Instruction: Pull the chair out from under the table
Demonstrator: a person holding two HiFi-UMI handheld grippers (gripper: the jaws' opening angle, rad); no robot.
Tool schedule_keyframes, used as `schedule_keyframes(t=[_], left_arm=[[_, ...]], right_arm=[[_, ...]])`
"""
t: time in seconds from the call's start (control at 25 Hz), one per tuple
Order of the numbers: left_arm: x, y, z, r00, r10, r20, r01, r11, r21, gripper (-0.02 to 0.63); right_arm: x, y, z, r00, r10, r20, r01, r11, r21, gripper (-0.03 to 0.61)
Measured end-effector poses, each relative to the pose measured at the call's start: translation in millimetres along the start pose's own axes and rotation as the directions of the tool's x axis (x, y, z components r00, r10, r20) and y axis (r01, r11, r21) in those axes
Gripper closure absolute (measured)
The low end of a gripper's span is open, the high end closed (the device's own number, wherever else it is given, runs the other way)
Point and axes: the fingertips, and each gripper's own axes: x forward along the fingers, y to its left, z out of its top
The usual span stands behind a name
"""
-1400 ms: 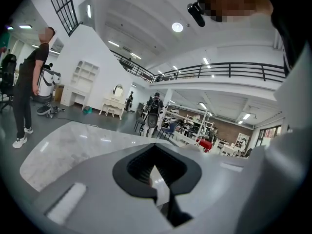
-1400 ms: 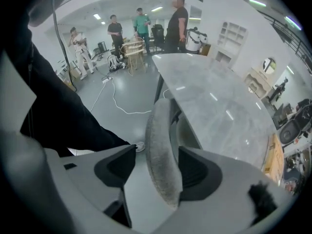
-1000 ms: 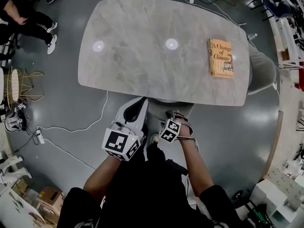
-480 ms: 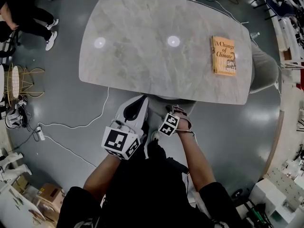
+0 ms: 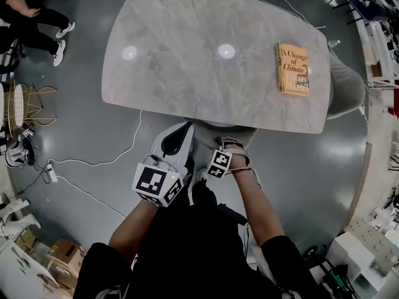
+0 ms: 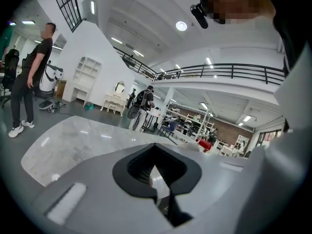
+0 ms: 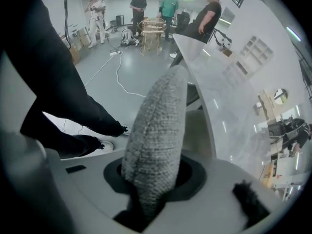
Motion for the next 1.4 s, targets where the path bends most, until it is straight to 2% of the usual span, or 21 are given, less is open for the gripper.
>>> schedule_keyframes(t=[0.2,1.4], left_arm=[[-3.6,-1.2,-2.2,1.0,0.0,0.002,0.0,1.0,-0.001,0.606],[-41.5,-22.7,-12.1,1.0,-0.005,0.018,0.004,1.0,0.006,0.606]], right_arm=[[1.3,-0.4,-0.5,1.0,-0.016,-0.001,0.016,1.0,-0.016,0.488],[-3.4,-3.7,-0.1,1.0,-0.01,0.007,0.009,0.999,0.034,0.515]])
